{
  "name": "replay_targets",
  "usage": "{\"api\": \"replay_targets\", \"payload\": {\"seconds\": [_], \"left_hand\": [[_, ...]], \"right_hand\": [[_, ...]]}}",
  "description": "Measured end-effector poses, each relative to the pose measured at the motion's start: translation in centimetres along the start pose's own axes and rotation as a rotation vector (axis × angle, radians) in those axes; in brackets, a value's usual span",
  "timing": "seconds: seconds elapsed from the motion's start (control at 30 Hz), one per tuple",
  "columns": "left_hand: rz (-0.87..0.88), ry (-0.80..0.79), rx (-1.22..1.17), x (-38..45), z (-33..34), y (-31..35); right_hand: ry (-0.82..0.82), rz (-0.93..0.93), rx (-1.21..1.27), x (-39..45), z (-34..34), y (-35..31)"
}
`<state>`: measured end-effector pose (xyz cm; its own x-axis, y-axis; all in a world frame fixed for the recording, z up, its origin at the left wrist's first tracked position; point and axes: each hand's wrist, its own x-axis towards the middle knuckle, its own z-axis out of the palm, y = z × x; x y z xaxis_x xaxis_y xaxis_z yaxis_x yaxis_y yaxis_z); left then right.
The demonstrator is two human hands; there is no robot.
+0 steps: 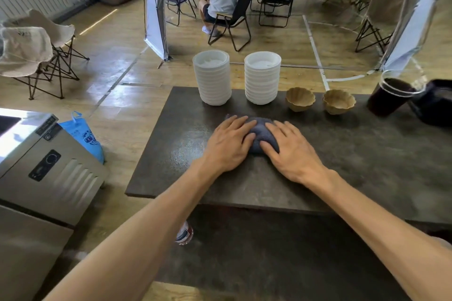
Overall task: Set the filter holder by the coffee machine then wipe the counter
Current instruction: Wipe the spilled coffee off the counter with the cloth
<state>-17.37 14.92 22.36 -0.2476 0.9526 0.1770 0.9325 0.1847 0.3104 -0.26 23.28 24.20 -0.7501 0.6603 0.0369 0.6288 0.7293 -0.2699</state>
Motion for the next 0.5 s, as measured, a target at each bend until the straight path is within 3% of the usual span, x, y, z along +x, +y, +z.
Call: {"api": "replay_targets", "payload": {"seconds": [0.13, 0.37, 0.5], "left_hand": [[0.081, -0.057, -0.006, -1.4, 0.7, 2.1], [0.155, -0.078, -0.019, -12.3, -1.6, 3.1], [0.102, -0.093, -0.109, -11.1, -2.3, 0.6]], "right_hand": [[0.009, 0.089, -0.023, -3.8, 0.2, 0.9], [-0.021, 0.061, -0.010, -13.4, 0.7, -3.5], [0.013, 0.072, -0.033, -10.7, 1.5, -5.1]]}}
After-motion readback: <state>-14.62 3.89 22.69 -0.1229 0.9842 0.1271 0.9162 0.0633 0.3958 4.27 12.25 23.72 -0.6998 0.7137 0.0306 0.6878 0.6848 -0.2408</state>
